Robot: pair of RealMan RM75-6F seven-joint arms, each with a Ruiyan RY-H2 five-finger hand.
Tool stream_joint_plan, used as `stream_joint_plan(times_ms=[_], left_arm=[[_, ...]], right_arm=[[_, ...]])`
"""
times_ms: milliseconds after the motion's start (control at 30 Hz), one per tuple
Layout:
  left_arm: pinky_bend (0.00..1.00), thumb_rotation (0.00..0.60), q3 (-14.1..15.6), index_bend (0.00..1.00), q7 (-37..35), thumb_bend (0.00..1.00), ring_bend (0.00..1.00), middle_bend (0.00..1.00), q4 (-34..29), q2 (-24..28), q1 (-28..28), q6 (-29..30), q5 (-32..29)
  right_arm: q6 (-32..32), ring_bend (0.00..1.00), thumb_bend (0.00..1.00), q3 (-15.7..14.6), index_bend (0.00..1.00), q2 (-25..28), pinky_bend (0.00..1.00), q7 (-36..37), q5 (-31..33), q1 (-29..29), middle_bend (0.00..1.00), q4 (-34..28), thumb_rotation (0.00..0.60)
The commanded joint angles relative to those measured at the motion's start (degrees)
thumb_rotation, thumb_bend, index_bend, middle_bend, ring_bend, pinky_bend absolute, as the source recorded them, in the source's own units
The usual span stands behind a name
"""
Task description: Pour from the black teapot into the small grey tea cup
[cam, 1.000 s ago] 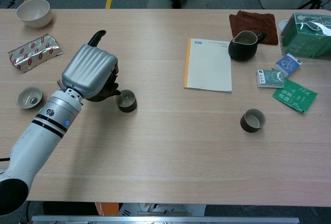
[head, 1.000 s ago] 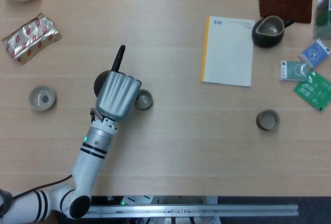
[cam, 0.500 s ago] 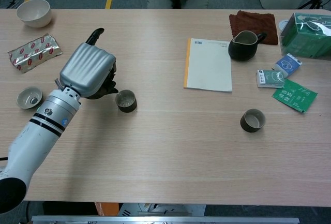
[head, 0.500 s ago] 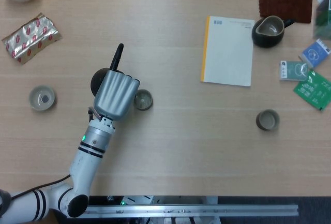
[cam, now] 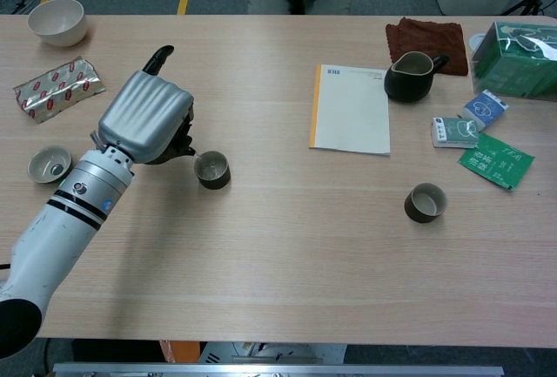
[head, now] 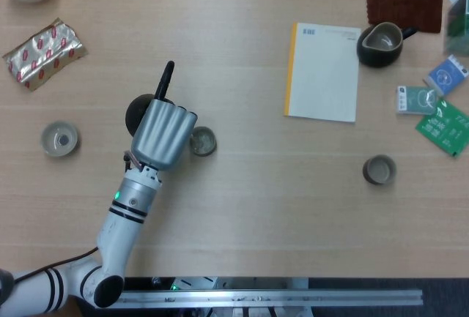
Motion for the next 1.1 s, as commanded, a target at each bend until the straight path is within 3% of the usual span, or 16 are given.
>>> stream_joint_plan(times_ms=[33, 600, 1100], left_arm=[[0.01, 0.6, -0.1, 0.94, 0.09, 0.27, 0.8, 0.99, -0.04, -0.04, 0.01, 0.06, 0.04], [0.01, 0.6, -1.13, 0.94, -1.54, 0.27, 0.8, 0.99, -1.94, 0.48, 0.47, -1.27, -2.25], [0.01, 0.6, -3.59, 0.93, -11.48, 0.27, 0.79, 0.98, -6.11, 3.13, 1.36, -3.05, -6.86]], right_arm=[[0.02, 0.08, 0.31, 0.09, 0.07, -0.02, 0.13, -0.04, 0.03, -0.06, 0.14, 0.04, 0.6], [0.05, 0.08, 0.31, 0.76, 0.07, 0.03, 0.13, -1.09, 0.36, -0.35, 0.14, -0.36, 0.6], [-1.31, 0.08, 0.31, 1.34, 0.07, -0.23, 0.13, -2.22, 1.45, 0.02, 0.14, -1.17, 0.6]])
